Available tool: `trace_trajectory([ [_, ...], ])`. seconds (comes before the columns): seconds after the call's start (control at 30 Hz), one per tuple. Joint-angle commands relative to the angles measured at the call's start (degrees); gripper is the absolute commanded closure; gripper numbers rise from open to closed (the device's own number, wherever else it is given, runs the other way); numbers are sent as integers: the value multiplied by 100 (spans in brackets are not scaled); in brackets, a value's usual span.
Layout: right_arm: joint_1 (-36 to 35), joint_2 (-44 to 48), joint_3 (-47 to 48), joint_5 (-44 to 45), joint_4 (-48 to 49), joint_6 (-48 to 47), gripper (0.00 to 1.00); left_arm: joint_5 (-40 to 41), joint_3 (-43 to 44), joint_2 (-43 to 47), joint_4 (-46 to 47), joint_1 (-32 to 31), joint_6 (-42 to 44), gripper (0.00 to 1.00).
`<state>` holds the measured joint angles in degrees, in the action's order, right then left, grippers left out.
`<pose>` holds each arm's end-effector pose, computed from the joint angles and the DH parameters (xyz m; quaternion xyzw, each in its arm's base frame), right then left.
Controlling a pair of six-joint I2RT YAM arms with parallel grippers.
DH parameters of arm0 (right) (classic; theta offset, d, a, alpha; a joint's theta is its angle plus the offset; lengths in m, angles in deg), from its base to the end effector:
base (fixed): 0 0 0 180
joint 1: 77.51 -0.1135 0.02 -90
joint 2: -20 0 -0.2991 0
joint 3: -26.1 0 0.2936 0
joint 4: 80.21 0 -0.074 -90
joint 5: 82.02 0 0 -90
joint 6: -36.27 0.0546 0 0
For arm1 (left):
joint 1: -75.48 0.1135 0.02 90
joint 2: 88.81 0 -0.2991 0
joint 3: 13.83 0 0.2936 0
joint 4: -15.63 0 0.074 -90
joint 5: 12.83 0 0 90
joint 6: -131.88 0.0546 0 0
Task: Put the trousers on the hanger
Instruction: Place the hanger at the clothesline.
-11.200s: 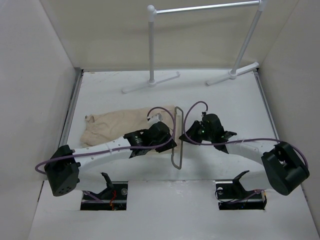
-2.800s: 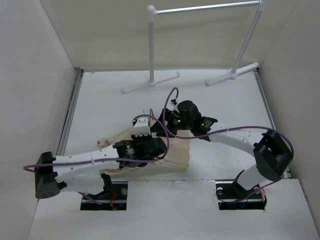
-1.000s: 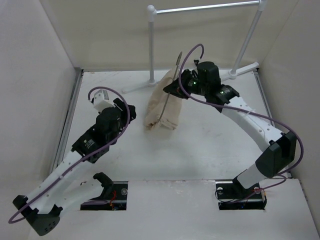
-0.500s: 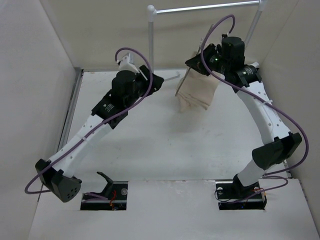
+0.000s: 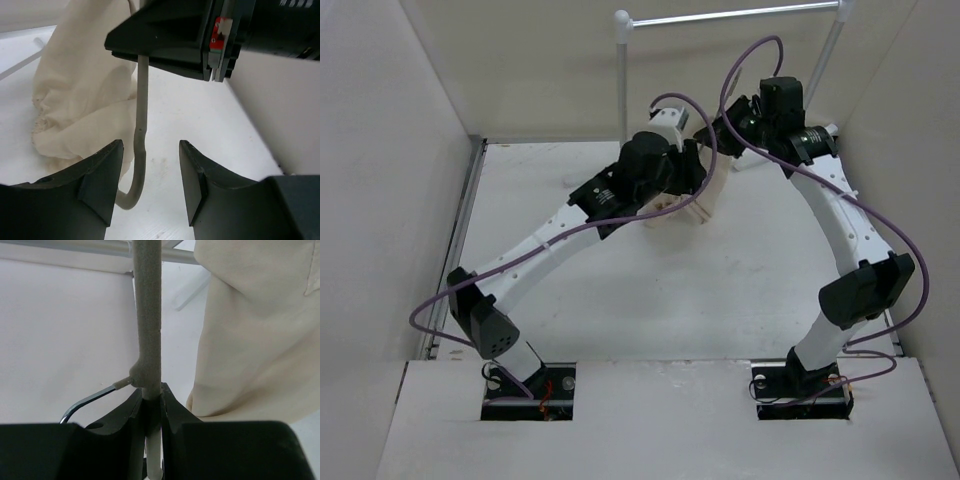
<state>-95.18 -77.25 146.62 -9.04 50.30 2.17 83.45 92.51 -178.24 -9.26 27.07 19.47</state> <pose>0.4150 0.1490 0.4704 0.2011 0.8190 0.4135 0.3432 0.2866 -0.3139 0.4802 0.1345 0.7422 -0.3460 0.5580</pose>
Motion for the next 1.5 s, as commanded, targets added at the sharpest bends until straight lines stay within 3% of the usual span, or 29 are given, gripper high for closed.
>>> trace_trajectory([
  [0.0, 14, 294, 395, -197, 517, 70, 92, 469, 512, -171, -43, -217, 799, 54],
  [0.17, -12, 400, 237, -250, 526, 79, 92, 971, 855, -575, -8, -420, 1177, 62],
  [0.33, 22, 593, -53, -258, 544, 79, 92, 1304, 943, -708, 36, -560, 1380, 89],
  [0.47, 128, 786, -325, -258, 561, 61, 91, 1445, 1005, -699, 185, -657, 1398, 100],
  [0.57, 189, 927, -466, -258, 579, 26, 86, 1603, 1084, -725, 334, -727, 1398, 100],
  [0.77, 409, 1252, -756, -363, 745, 0, 60, 1745, 1285, -822, 853, -815, 1459, 100],
  [0.93, 681, 1577, -1125, -487, 886, 0, 43, 1718, 1760, -1085, 836, -850, 1538, 100],
  [1.2, 1314, 2359, -1784, -663, 1088, 61, 33, 1674, 2366, -1594, 880, -780, 1687, 100],
  [1.47, 1912, 3694, -3163, -505, 1229, 334, 29, 1578, 3754, -2377, 880, -429, 1828, 100],
])
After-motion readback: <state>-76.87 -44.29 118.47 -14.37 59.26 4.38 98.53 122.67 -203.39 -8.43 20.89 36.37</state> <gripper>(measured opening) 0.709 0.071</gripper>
